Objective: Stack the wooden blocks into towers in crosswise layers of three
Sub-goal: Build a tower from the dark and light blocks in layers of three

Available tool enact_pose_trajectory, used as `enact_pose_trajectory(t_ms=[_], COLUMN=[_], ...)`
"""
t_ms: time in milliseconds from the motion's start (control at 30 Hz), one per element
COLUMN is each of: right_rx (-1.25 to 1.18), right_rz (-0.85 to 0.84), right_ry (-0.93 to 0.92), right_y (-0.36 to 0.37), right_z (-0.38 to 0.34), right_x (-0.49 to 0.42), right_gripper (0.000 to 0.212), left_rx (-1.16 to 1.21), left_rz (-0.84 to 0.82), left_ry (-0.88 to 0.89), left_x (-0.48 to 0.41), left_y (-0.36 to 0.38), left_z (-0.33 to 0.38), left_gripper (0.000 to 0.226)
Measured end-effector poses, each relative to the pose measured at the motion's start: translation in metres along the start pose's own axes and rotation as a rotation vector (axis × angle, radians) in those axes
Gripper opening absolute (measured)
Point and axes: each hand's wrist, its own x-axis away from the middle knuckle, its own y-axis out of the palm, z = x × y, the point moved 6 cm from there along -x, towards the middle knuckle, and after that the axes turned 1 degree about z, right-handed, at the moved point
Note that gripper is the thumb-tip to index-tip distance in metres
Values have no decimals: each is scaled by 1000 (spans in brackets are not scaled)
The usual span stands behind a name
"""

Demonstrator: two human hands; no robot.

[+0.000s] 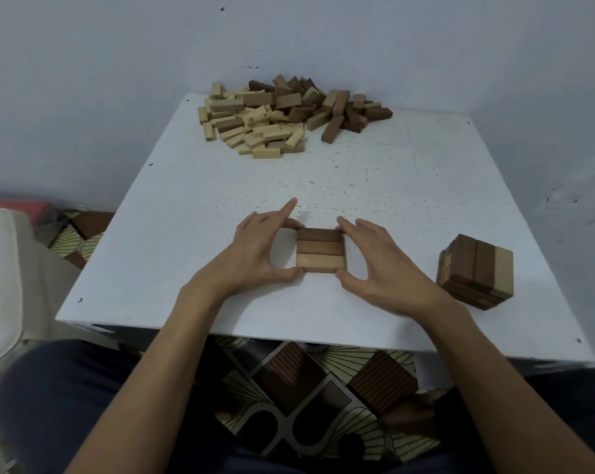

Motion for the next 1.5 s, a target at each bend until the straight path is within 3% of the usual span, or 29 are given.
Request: enact_pose_trajectory(t_ms=[300, 667, 1067, 1500], right_rx=[41, 60, 62, 30], right_rz=[116, 303, 352, 342], right_ry=[-4, 116, 203, 201], right_y=[-43, -105, -117, -111], right_z=[-10, 48, 95, 104], right_x=[23, 95, 136, 132], right_gripper=[81, 87, 88, 88], left_rx=[68, 108, 107, 88], left_rz=[59, -62, -227, -244], left_ry=[80, 225, 253, 223], left_x=[-10, -61, -87, -88], left_y=[-13, 45, 88, 88], left_z=[38, 121, 164, 162], left_gripper=[104, 101, 106, 107])
